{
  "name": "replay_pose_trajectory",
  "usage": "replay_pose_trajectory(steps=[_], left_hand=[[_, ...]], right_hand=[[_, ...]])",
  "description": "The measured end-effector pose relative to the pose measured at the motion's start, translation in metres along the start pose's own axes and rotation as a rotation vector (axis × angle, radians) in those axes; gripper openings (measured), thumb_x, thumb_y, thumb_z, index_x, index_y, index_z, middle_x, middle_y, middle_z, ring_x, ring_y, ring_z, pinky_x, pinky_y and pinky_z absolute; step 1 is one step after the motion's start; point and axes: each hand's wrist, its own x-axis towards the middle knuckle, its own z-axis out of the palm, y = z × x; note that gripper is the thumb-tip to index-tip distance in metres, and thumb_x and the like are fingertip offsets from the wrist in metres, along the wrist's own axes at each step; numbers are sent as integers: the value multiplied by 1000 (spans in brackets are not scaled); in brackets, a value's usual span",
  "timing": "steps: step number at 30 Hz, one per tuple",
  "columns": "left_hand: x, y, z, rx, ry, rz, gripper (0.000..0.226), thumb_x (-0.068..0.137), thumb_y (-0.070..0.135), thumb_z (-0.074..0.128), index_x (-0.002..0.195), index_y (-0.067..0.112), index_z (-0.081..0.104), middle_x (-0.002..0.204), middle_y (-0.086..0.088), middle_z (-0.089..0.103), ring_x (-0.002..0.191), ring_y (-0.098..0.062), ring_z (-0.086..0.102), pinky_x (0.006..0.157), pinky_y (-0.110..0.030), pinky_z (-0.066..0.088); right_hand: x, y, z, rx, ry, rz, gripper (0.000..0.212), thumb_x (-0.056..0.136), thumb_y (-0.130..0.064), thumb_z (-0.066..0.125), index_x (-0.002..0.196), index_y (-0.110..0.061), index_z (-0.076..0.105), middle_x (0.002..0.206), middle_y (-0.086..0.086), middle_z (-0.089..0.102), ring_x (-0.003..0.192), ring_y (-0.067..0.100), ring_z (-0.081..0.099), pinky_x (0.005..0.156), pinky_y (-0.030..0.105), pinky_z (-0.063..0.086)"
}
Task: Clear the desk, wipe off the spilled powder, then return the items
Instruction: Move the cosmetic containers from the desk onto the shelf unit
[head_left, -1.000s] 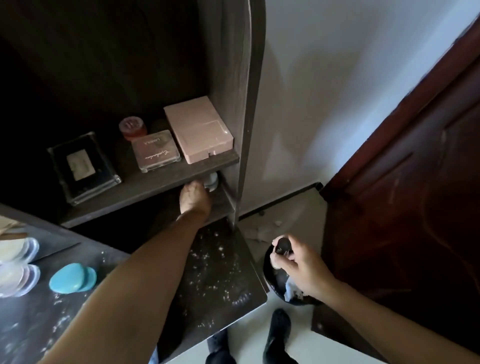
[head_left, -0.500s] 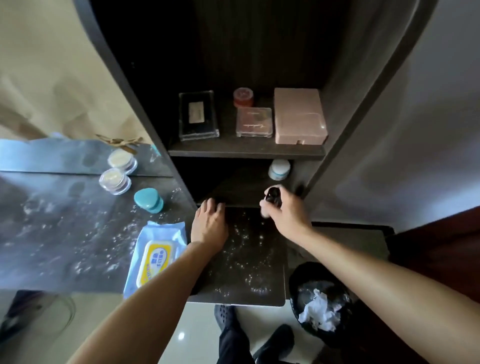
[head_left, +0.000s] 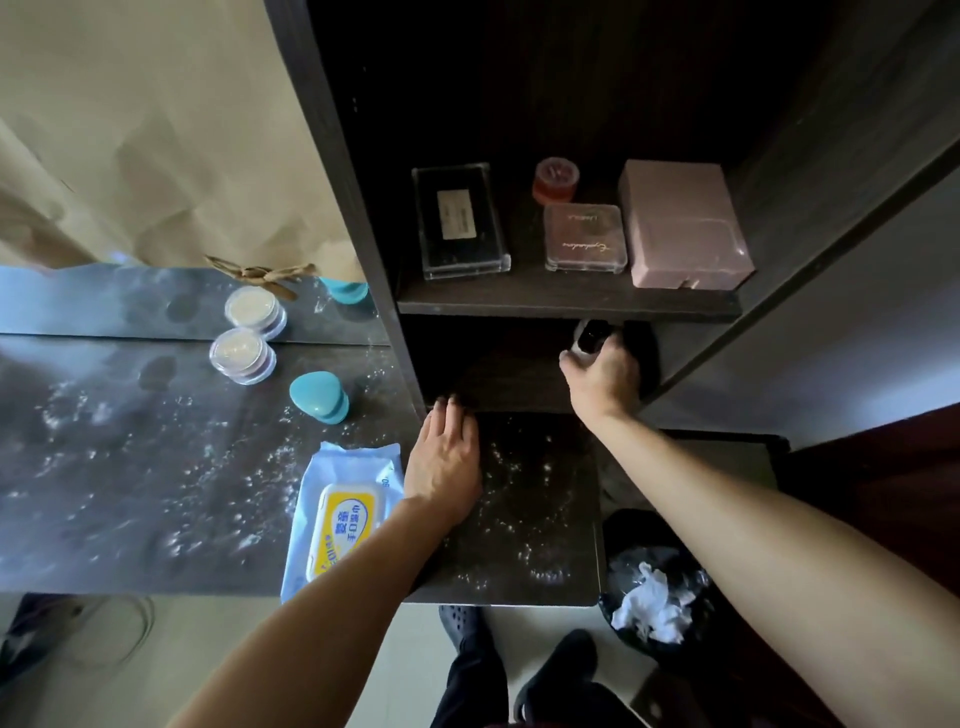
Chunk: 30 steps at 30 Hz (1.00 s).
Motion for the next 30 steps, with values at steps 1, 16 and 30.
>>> replay_pose_trajectory(steps=[1,16,30], left_hand=[[0,-2,0,2,-9,11,63,77,17,58,133,-8,45,140,-27,43,134,-41,36,115,-42,29],[-52,-18,-33,-181,-16,-44,32,88,19,51,118,9,56,113,-10,57,106,-31,54,84,-40,43],[-152,-170,-55,-196,16,-440,20,87,21,50,103,13,60,106,-7,62,98,-32,61,73,-38,47]], right_hand=[[-1,1,2,12,0,28,34,83,-30,68,104,-6,57,106,15,66,101,32,62,80,36,48],[-75,36,-12,-14,-95,-99,43,86,-34,62,125,-20,51,104,-6,67,92,19,66,77,33,49],[-168,-63,86,-174,-532,-571,35,81,-33,62,115,-27,56,102,-9,63,95,16,62,79,33,50]])
